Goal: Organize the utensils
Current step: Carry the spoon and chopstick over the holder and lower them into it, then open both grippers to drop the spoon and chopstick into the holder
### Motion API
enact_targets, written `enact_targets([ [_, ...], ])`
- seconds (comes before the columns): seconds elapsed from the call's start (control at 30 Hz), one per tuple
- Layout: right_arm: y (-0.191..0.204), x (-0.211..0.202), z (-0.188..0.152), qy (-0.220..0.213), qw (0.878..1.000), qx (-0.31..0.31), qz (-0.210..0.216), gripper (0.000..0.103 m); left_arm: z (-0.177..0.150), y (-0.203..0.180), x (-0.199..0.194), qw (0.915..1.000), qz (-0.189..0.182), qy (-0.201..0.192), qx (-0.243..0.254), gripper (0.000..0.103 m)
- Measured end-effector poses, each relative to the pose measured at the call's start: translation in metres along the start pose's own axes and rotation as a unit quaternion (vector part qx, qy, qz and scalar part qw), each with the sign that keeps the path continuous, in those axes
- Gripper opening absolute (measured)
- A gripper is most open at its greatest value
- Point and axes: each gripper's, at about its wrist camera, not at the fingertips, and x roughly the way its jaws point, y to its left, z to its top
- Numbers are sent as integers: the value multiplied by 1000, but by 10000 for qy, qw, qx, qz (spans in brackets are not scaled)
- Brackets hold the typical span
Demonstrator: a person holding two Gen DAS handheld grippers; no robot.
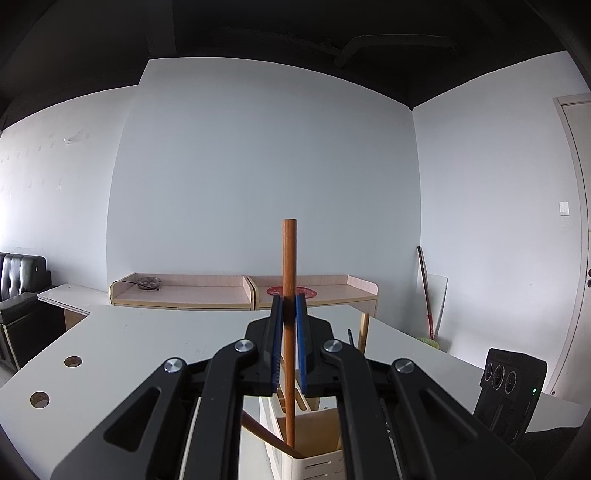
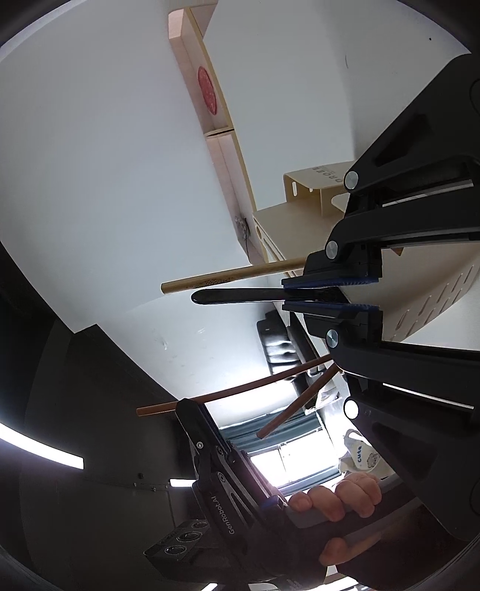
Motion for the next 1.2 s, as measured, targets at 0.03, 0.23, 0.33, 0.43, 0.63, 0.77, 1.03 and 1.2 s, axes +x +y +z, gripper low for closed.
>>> enact_targets([
  [0.03,1,0,0,36,10000,-35,-27,7,-1,0,0,10000,-11,26,9,7],
  [0.23,4,-7,-2,248,9995,-158,-101,7,-2,0,3,9997,-39,231,27,7],
  [0.33,6,-10,0,363,9991,-144,-148,9,-3,-2,5,9992,-25,375,99,7],
  [0.43,10,-12,1,450,9985,-221,-224,9,-5,-2,7,9986,2,513,97,7],
  [0.63,16,-17,-1,572,9974,-285,-347,9,-9,-3,4,9980,81,613,144,26],
  [0.77,17,-19,0,631,9968,-295,-396,9,-9,-1,-2,9982,147,562,121,30],
  [1.03,27,-16,6,857,9939,-437,-533,14,-7,-1,-16,9983,297,489,137,37],
  [1.2,29,-11,9,968,9917,-417,-732,21,-1,0,-27,9986,380,355,133,38],
])
